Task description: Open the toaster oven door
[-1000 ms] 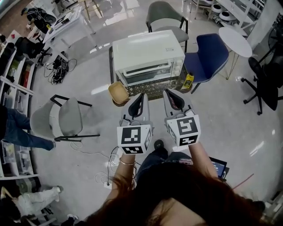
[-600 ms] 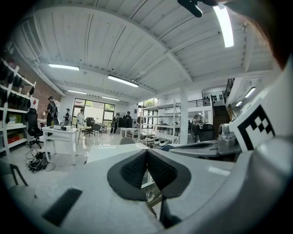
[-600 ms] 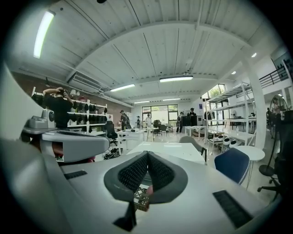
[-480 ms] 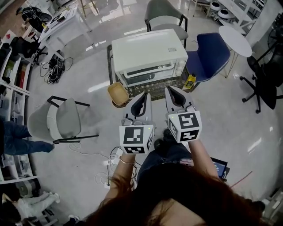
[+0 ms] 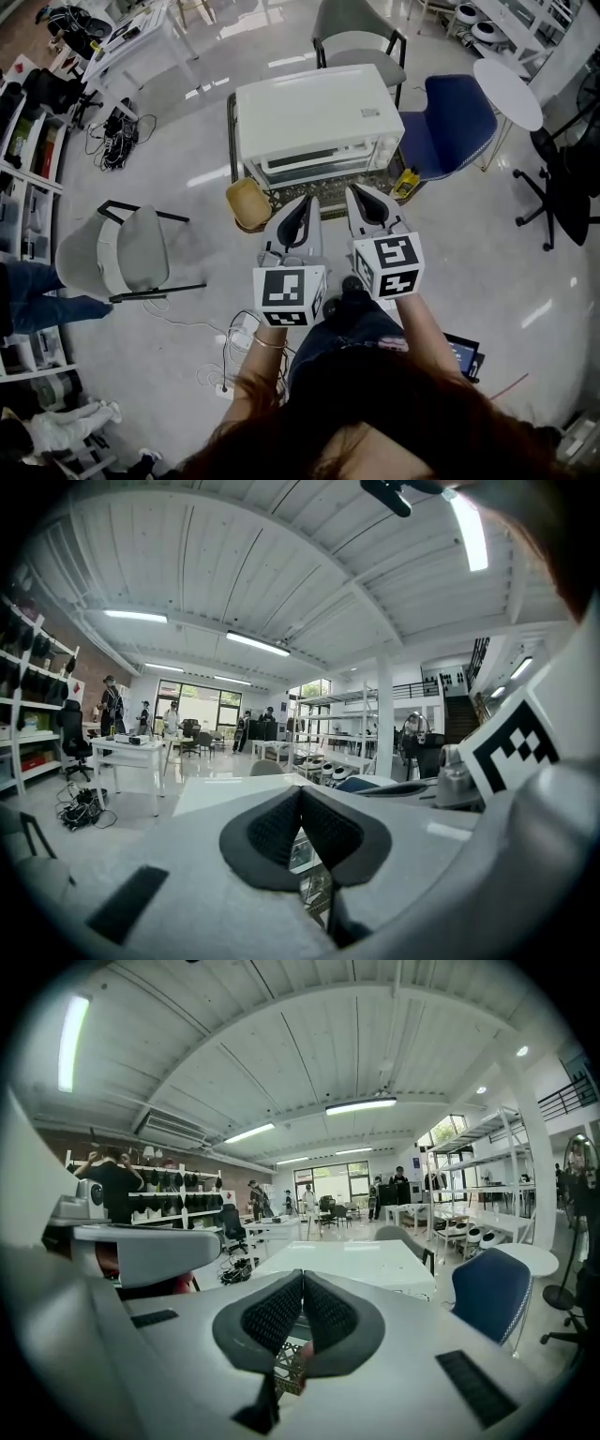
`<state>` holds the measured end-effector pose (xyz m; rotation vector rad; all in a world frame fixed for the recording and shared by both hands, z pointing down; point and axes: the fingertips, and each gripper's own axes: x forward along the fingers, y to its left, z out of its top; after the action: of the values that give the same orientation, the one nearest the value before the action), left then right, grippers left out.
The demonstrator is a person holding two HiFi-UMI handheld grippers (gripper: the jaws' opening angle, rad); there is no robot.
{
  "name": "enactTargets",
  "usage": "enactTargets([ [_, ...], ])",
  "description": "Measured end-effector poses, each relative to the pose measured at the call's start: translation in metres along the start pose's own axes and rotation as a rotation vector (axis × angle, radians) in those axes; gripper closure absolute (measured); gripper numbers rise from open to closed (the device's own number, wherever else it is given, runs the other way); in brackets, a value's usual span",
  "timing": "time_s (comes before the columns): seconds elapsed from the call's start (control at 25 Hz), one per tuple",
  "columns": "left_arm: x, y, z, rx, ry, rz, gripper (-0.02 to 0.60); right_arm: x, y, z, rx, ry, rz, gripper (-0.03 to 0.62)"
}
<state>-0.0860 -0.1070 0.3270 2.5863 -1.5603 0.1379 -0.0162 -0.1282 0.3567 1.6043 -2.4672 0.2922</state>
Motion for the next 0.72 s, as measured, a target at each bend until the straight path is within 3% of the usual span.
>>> enactTargets([
  [0.72, 0.052, 0.020, -0.008, -0.032, 0.025, 0.072, 0.569, 0.062, -0.033, -0.032, 0.118, 0.117, 0.104, 0.574],
])
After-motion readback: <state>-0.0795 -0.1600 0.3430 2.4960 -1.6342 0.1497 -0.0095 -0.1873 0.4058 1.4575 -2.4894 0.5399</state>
